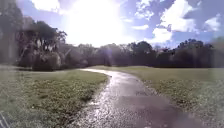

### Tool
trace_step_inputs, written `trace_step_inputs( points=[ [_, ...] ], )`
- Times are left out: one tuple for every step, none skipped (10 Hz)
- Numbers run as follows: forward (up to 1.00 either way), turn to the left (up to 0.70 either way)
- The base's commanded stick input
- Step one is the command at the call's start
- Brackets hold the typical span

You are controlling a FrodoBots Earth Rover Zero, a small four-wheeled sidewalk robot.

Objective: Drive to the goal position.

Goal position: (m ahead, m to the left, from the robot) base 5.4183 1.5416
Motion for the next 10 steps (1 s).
trace_step_inputs(
  points=[
    [0.7, 0.0],
    [0.7, 0.0],
    [0.46, 0.0],
    [0.0, -0.02],
    [0.0, -0.22],
    [0.0, -0.42],
    [0.0, -0.62],
    [0.0, -0.7],
    [0.0, -0.7],
    [0.0, -0.53]
  ],
)
